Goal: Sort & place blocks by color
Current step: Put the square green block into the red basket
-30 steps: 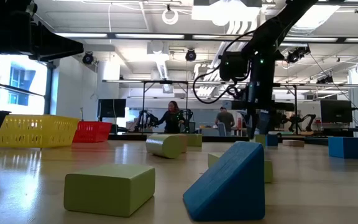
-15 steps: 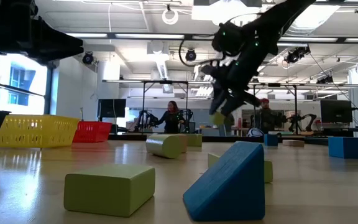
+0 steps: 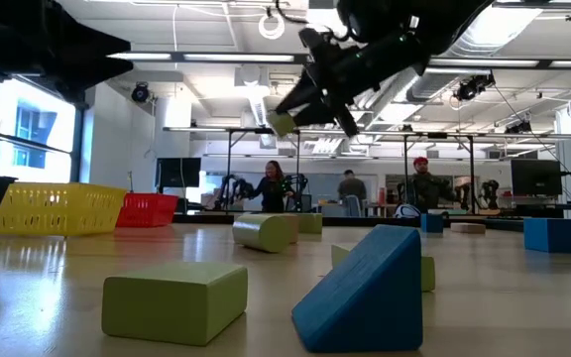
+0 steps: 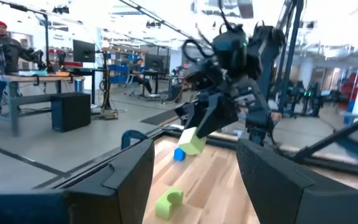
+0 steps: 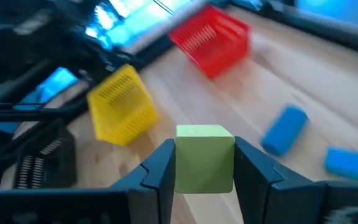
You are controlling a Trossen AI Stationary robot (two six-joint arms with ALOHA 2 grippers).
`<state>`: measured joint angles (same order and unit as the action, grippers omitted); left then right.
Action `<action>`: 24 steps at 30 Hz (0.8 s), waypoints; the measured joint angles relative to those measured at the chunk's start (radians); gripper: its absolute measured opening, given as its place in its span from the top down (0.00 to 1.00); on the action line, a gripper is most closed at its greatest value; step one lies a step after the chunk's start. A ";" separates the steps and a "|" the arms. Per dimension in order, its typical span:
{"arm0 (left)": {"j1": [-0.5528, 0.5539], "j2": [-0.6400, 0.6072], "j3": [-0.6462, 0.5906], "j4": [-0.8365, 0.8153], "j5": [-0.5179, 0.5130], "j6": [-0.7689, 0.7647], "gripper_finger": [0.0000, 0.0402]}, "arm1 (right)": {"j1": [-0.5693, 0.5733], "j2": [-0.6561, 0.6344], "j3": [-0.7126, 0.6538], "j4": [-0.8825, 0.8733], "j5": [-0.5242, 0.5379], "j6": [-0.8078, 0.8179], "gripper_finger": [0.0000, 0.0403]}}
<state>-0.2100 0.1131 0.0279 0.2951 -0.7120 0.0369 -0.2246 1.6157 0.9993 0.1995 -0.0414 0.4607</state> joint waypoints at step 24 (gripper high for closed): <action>0.270 0.352 0.262 -0.089 0.255 -0.072 0.46 | 0.054 0.000 0.000 0.240 -0.068 -0.185 0.74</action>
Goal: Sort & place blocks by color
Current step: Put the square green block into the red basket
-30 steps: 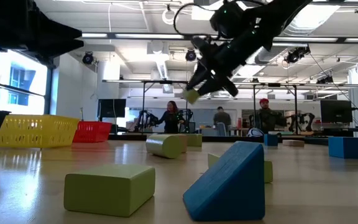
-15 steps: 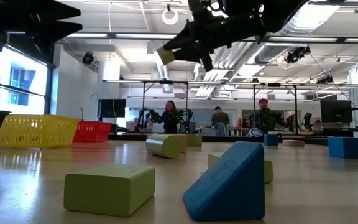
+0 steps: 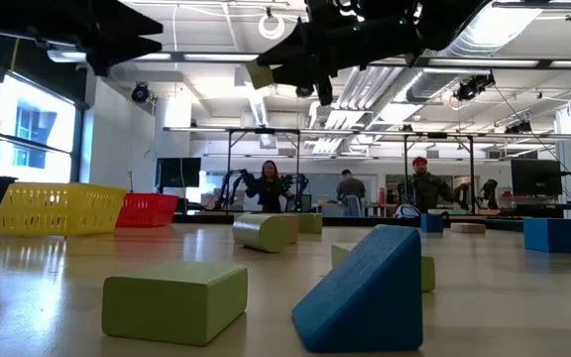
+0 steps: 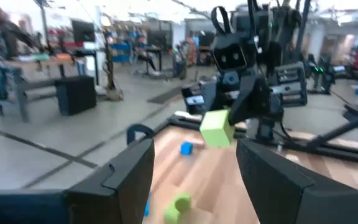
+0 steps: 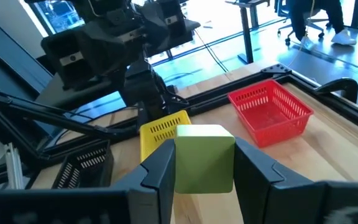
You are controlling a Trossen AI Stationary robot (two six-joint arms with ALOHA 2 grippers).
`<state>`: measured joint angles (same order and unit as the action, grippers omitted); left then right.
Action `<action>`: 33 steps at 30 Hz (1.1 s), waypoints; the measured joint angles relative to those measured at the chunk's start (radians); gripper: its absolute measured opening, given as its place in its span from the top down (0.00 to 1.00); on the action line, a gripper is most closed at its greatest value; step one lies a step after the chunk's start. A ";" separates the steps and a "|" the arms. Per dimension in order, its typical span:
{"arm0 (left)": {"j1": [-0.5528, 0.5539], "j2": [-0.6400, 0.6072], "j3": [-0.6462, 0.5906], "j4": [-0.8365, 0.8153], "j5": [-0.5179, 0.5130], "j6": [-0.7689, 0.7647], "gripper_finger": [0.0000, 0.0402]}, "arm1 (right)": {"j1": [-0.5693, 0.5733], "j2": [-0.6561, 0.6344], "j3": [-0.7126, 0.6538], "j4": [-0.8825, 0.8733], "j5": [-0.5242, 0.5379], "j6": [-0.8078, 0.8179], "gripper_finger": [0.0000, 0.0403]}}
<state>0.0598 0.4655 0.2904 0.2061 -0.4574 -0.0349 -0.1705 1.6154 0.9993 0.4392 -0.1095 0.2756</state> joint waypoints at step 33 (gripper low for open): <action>0.162 0.429 0.054 0.432 0.504 -0.190 0.46 | 0.132 0.000 0.000 0.246 0.080 -0.204 0.74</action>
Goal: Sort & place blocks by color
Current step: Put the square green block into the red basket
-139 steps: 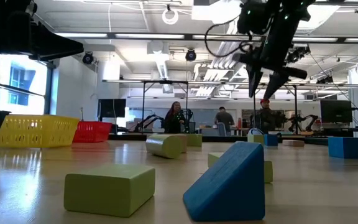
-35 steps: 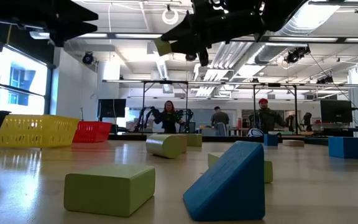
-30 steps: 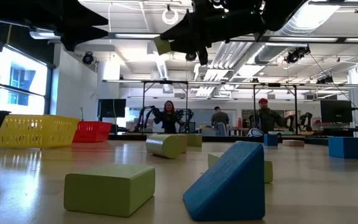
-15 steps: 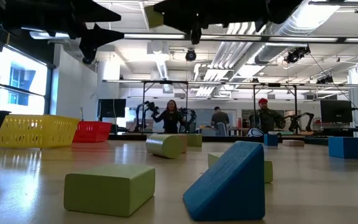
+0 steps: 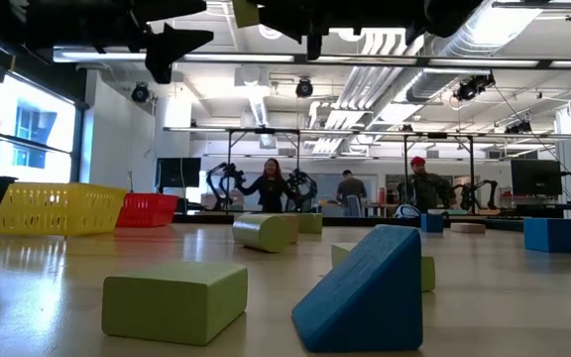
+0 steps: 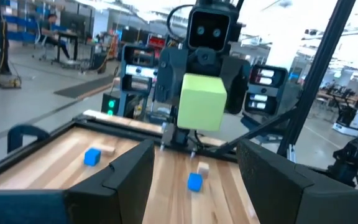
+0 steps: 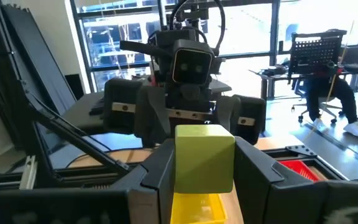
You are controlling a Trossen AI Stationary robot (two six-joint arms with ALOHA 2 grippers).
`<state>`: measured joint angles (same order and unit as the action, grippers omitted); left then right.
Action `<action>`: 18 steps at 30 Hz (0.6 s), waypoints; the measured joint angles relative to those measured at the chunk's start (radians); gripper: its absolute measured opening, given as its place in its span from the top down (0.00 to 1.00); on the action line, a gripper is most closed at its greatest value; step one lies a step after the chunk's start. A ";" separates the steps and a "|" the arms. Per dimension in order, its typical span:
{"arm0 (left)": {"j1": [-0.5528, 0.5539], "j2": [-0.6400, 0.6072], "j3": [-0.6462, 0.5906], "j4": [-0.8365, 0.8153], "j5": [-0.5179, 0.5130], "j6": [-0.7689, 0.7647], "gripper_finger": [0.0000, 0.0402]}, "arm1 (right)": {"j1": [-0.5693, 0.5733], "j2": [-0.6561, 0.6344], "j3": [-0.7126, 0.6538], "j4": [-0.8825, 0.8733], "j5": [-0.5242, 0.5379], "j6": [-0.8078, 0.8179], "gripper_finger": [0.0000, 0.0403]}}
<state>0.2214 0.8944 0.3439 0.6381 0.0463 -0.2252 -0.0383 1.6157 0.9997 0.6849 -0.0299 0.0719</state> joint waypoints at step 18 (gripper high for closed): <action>0.000 0.227 0.109 0.136 0.008 0.053 0.46 | 0.000 0.000 0.000 0.007 0.000 0.010 0.74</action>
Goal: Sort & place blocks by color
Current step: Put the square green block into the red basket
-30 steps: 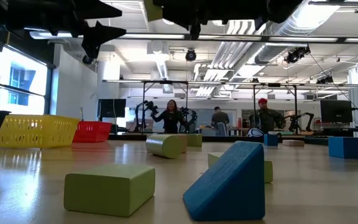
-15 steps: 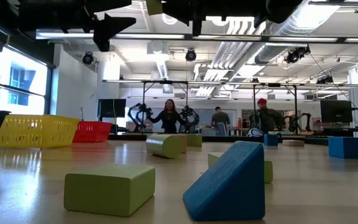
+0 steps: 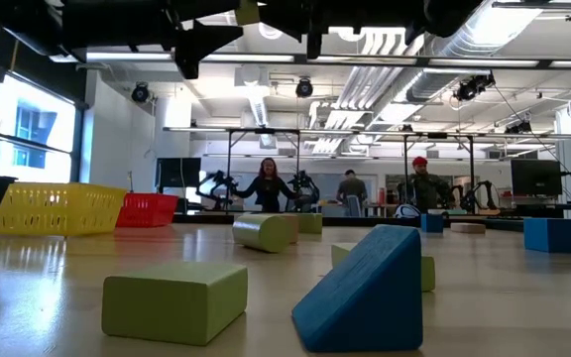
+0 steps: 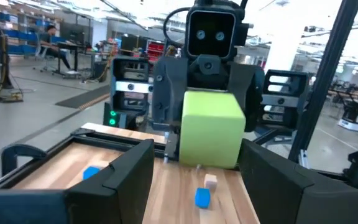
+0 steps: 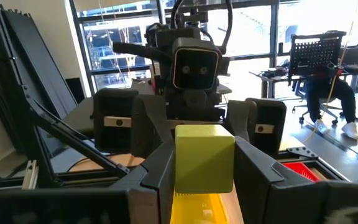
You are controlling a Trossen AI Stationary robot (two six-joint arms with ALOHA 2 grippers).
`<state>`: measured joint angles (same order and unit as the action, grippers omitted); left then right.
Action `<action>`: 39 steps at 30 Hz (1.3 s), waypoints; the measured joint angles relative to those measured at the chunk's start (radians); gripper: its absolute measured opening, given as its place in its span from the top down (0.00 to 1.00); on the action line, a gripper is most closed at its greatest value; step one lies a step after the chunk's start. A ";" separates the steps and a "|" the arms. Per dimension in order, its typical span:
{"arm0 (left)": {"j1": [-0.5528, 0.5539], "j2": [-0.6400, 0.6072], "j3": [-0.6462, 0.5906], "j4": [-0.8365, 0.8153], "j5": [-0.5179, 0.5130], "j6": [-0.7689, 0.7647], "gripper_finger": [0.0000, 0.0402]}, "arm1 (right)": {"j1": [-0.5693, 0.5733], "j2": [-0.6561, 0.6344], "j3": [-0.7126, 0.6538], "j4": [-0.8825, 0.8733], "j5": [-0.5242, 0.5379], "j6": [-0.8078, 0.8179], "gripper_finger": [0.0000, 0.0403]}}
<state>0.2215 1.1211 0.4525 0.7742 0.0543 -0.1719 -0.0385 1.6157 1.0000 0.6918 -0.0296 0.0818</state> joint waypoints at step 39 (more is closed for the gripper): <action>0.007 0.095 0.063 -0.069 0.026 0.116 0.74 | 0.000 0.000 0.001 -0.096 -0.005 0.021 0.62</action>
<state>0.2288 1.2160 0.5159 0.7049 0.0803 -0.0561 -0.0387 1.6162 1.0008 0.5954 -0.0344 0.1029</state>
